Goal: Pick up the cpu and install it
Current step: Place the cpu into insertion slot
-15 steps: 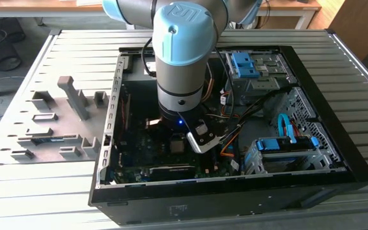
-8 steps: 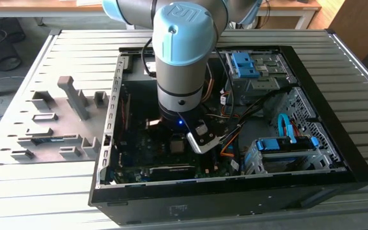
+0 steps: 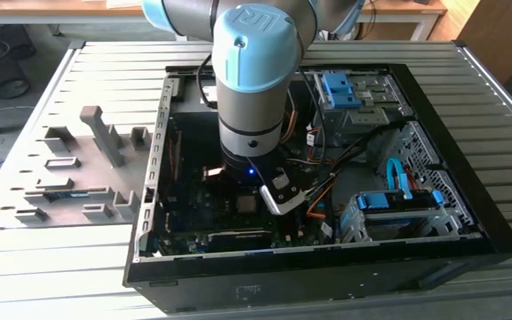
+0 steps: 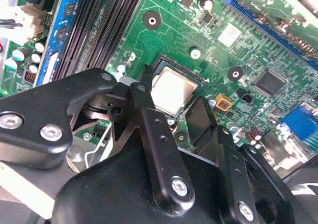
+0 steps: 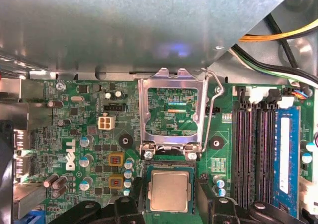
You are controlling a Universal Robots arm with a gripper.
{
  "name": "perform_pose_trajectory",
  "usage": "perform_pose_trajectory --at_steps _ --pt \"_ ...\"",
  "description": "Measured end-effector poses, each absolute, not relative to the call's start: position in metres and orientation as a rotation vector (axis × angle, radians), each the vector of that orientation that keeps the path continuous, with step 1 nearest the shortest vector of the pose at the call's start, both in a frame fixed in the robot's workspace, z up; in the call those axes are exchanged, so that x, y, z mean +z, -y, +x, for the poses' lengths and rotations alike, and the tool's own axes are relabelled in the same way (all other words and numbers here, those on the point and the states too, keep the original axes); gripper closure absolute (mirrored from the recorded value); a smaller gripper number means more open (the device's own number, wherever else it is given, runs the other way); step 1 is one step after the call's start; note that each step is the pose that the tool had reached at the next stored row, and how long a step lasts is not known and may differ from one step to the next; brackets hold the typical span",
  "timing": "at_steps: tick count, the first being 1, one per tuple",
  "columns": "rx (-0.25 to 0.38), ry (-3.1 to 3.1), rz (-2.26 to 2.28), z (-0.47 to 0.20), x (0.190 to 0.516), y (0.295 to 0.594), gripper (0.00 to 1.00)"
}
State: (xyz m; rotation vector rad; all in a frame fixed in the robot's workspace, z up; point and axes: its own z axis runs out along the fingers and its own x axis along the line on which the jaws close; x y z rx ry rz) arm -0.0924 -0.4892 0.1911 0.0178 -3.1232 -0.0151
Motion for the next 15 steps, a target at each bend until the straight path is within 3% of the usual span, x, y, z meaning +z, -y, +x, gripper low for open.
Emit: perform_pose_trajectory --at_steps 15 --pt "0.002 3.123 0.038 -0.0924 0.1888 0.4905 0.46"
